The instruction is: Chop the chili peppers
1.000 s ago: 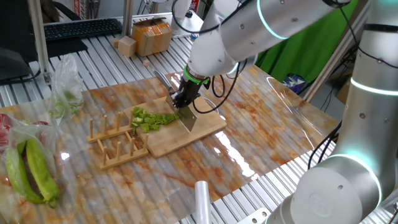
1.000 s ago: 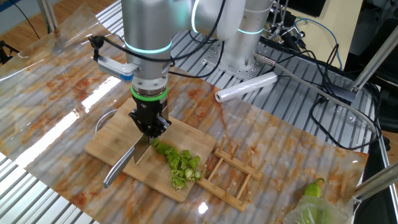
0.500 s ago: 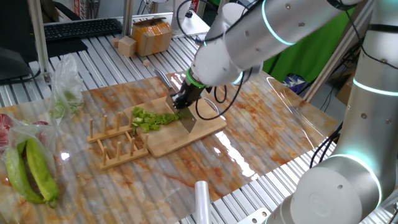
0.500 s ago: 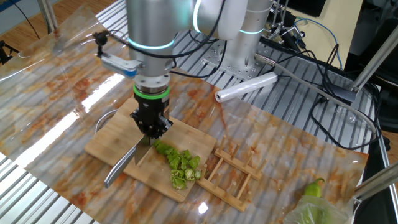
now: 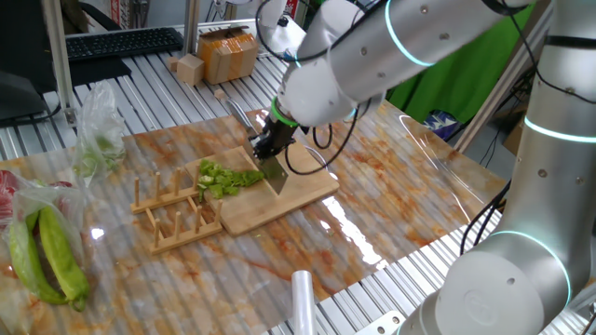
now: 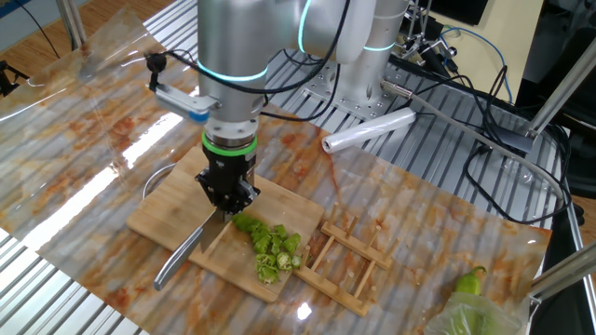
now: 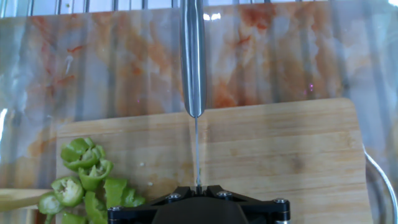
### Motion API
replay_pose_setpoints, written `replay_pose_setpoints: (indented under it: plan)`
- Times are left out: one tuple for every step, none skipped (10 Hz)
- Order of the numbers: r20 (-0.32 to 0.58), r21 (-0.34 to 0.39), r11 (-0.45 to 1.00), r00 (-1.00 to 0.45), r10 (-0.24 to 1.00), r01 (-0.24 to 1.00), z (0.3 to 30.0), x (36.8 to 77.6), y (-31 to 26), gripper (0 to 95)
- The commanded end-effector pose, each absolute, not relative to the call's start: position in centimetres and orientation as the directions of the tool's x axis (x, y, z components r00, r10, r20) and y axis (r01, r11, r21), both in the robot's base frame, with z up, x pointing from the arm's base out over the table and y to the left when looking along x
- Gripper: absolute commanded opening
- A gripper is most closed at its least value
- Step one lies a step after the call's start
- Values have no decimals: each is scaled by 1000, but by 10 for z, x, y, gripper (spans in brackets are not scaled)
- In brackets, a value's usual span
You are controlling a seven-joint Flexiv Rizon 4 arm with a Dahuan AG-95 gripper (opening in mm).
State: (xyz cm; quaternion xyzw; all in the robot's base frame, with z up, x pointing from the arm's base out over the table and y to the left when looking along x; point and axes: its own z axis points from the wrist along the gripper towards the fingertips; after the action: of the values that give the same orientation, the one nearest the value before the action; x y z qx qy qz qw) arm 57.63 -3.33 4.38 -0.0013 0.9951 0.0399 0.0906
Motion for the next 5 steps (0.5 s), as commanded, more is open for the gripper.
replay_pose_setpoints:
  plan:
    - [-122,72,997,-992,-31,-40,51,577,-33,0]
    - [-108,71,997,-994,-35,-43,56,578,-33,0]
    - [-92,72,997,-995,-30,-37,61,578,-31,0]
    - [-81,66,997,-996,-26,-31,67,578,-29,0]
    - [-75,67,997,-997,-19,-24,71,578,-26,0]
